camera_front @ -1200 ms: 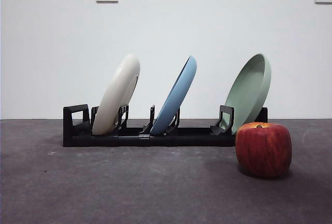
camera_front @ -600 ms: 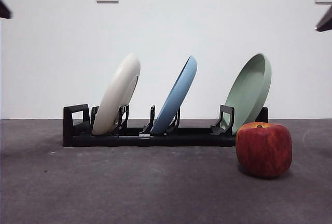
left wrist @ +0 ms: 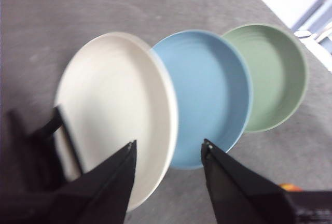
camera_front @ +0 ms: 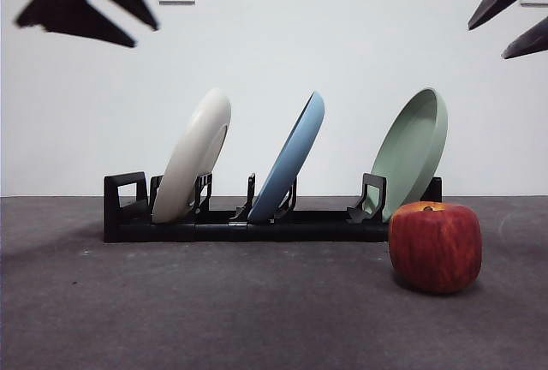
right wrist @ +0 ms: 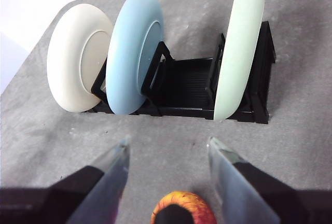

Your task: Take the yellow plate from the plate rack,put the plate on the table,take the apple from the table,put the apple in the plate

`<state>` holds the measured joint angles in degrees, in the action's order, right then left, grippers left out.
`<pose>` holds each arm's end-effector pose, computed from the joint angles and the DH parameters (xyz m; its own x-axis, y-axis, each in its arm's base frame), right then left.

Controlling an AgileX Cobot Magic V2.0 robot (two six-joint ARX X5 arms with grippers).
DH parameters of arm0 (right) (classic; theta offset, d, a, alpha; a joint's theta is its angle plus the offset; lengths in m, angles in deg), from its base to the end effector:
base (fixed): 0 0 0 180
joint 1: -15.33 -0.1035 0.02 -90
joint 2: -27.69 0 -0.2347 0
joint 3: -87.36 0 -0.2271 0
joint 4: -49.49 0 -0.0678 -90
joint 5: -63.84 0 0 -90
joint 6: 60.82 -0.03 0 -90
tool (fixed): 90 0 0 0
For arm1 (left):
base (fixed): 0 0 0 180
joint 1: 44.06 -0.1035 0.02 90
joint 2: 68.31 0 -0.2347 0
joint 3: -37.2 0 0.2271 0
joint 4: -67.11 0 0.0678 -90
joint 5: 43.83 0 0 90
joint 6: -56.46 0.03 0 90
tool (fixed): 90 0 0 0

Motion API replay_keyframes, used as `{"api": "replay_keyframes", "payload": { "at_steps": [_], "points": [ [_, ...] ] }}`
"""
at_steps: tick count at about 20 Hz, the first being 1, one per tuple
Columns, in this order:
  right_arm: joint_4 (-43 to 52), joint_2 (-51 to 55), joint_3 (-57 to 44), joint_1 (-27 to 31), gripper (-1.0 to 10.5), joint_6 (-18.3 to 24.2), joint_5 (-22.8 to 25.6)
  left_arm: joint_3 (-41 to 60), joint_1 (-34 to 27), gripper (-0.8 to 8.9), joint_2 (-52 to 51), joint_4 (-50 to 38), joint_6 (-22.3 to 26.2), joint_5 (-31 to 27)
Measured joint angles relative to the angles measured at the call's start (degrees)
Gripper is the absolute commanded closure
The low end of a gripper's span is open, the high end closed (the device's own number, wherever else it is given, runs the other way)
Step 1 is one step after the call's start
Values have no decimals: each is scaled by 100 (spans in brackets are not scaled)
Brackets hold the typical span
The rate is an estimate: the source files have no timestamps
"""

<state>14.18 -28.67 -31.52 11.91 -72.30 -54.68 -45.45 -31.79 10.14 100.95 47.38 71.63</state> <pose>0.1962 0.0261 0.2699 0.7269 0.5218 -0.4466 -0.3526 0.8415 0.4092 0.2728 -0.0725 0.3032 0.6755 -0.5868 -0.4465 0.4737 0.8094 -0.3471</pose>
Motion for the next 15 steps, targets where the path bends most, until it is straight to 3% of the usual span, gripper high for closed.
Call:
{"api": "replay_keyframes", "payload": {
  "at_steps": [7,13,15],
  "points": [
    [-4,-11,4,0,694,15,0,-1502,586,593,1482,675,0,-568],
    [-9,-11,4,0,694,17,2,-1563,673,594,2135,638,0,-584],
    [-11,-13,4,0,694,15,4,-1563,678,667,2179,627,0,-581]
  ]
}}
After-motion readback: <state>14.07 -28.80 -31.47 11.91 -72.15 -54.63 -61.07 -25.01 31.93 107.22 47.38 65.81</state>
